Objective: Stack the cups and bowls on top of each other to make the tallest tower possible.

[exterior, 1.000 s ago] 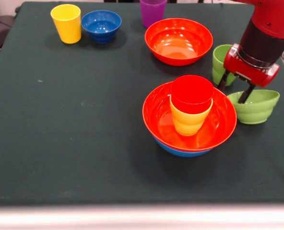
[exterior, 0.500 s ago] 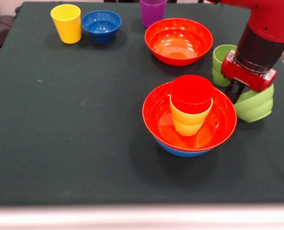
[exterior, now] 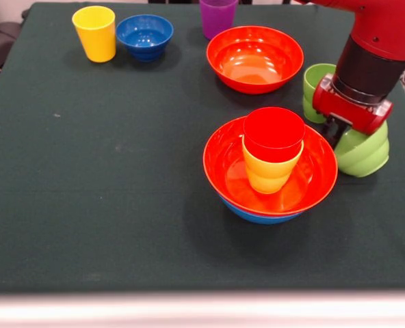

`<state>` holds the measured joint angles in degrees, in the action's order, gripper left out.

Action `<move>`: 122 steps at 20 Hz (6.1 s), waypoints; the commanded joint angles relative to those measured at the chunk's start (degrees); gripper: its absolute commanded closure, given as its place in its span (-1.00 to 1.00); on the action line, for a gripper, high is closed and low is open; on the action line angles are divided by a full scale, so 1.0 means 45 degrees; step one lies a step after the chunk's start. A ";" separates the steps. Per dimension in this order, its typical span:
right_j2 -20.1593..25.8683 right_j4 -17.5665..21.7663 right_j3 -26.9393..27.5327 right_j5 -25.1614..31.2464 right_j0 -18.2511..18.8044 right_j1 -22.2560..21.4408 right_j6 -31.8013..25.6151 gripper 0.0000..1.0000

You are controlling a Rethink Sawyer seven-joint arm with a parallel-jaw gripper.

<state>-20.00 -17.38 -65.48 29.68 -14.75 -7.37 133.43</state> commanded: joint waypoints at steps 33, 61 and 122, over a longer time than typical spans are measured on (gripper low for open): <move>0.1835 -0.0486 -0.0280 0.2340 0.0814 -0.0622 0.1036 -1.00; 0.1476 -0.0661 -0.0285 0.3481 0.0426 -0.1724 0.1781 -1.00; 0.0995 -0.3687 -0.2256 -0.1125 -0.1534 0.0035 0.3138 -1.00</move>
<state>-20.27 -32.52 -72.34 27.92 -21.07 -11.17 133.62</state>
